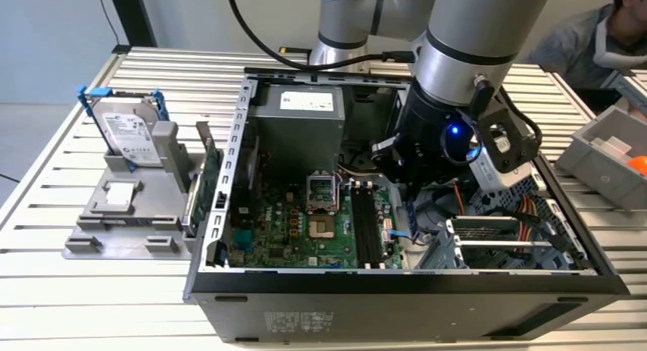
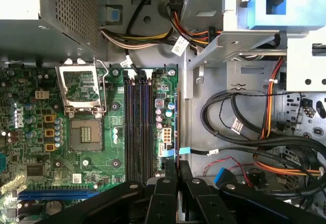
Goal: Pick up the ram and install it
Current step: 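Insert the ram into the slot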
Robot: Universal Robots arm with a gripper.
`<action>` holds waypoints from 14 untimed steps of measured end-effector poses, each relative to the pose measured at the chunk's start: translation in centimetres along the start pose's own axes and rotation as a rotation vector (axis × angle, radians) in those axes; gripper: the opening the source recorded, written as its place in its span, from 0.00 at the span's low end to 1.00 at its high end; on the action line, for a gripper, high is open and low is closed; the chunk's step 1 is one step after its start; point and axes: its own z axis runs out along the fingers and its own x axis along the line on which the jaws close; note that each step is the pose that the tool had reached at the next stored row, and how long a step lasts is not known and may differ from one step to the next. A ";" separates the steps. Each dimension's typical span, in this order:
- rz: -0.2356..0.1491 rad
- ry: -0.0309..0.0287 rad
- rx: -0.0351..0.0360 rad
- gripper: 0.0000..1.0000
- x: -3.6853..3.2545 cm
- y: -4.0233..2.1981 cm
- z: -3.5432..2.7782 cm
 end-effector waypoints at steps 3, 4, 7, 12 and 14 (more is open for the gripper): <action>0.000 0.0000 0.0001 0.00 -0.04 0.00 0.11; 0.000 0.0000 -0.0001 0.00 -0.07 0.00 0.17; 0.000 0.0000 0.0001 0.00 -0.13 0.00 0.35; 0.001 -0.0006 0.0000 0.00 -0.21 0.01 1.05; 0.001 -0.0008 0.0003 0.00 -0.12 0.12 1.39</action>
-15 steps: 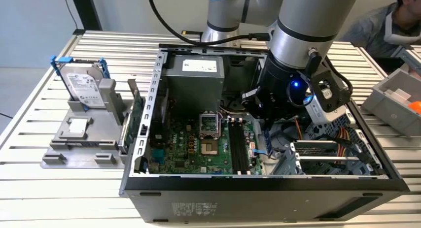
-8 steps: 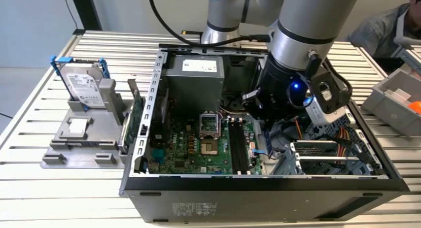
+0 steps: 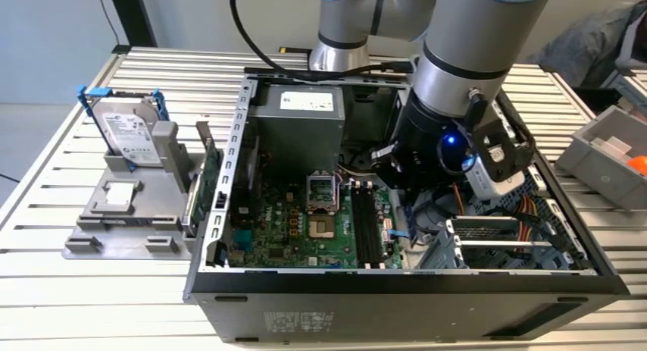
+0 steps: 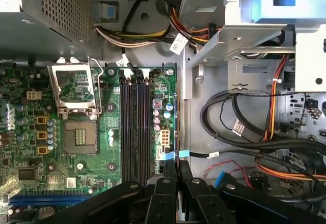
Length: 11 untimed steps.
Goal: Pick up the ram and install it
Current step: 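Insert the ram into the slot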
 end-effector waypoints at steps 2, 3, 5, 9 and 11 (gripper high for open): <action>0.000 -0.0003 0.0010 0.00 0.23 0.20 0.36; 0.000 -0.0004 0.0020 0.00 0.39 0.33 0.54; 0.000 -0.0005 0.0037 0.00 0.64 0.49 0.92; 0.001 -0.0005 0.0054 0.00 1.13 0.75 1.63; 0.001 -0.0006 0.0061 0.00 1.33 0.82 1.97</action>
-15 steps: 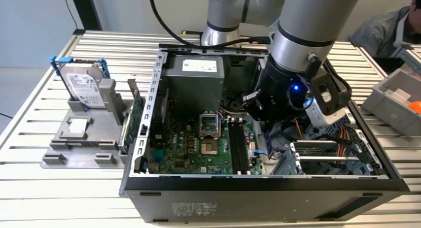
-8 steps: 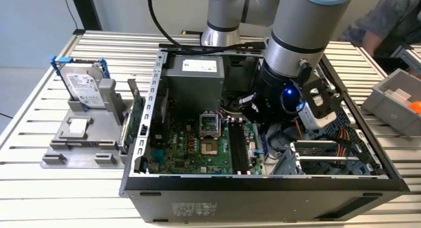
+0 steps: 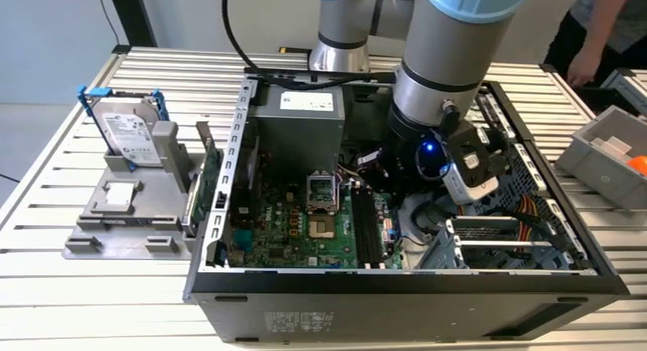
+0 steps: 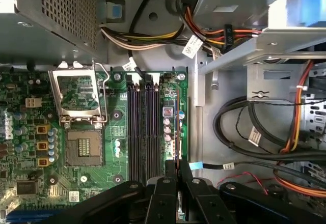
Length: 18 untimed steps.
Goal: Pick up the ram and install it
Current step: 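Insert the ram into the slot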
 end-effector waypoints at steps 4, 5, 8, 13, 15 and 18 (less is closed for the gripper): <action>0.000 -0.0001 0.0009 0.00 0.23 0.05 0.69; 0.000 -0.0001 0.0009 0.00 0.26 0.04 0.80; 0.000 0.0006 0.0011 0.00 0.28 0.04 0.81; 0.000 0.0015 0.0009 0.00 0.29 0.04 1.31; 0.000 0.0035 0.0010 0.00 0.31 0.04 1.63; 0.000 0.0035 0.0011 0.00 0.33 0.03 2.17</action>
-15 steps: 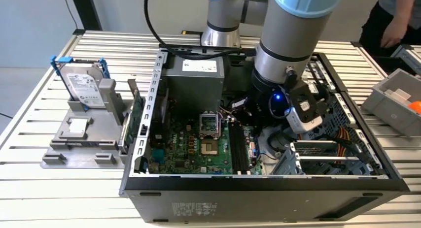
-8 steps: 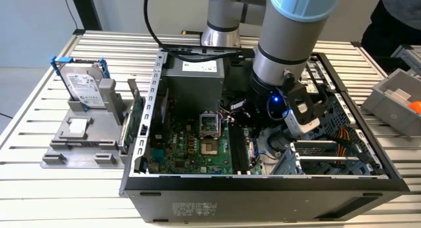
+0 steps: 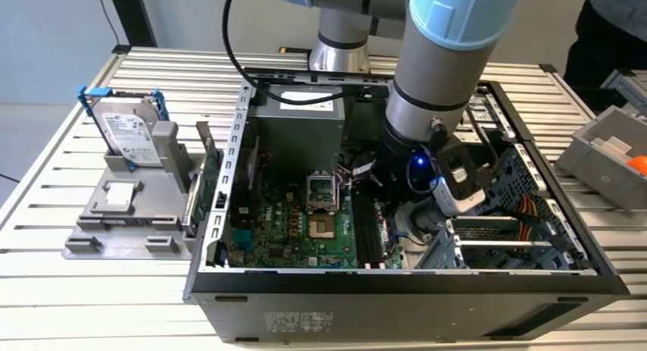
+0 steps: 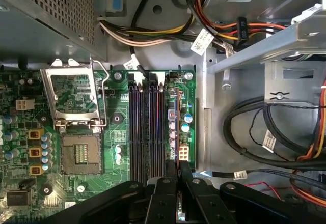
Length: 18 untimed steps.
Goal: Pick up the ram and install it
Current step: 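Insert the ram into the slot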
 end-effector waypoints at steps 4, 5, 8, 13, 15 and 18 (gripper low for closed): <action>-0.001 0.0000 -0.0001 0.00 0.03 0.00 0.75; -0.001 0.0000 -0.0001 0.00 0.04 0.00 0.92; -0.004 0.0000 -0.0002 0.00 0.07 -0.01 1.45; -0.004 0.0009 0.0001 0.00 0.09 -0.01 1.60; -0.004 0.0009 -0.0001 0.00 0.08 0.01 1.41; -0.006 0.0009 -0.0001 0.00 0.05 0.02 0.48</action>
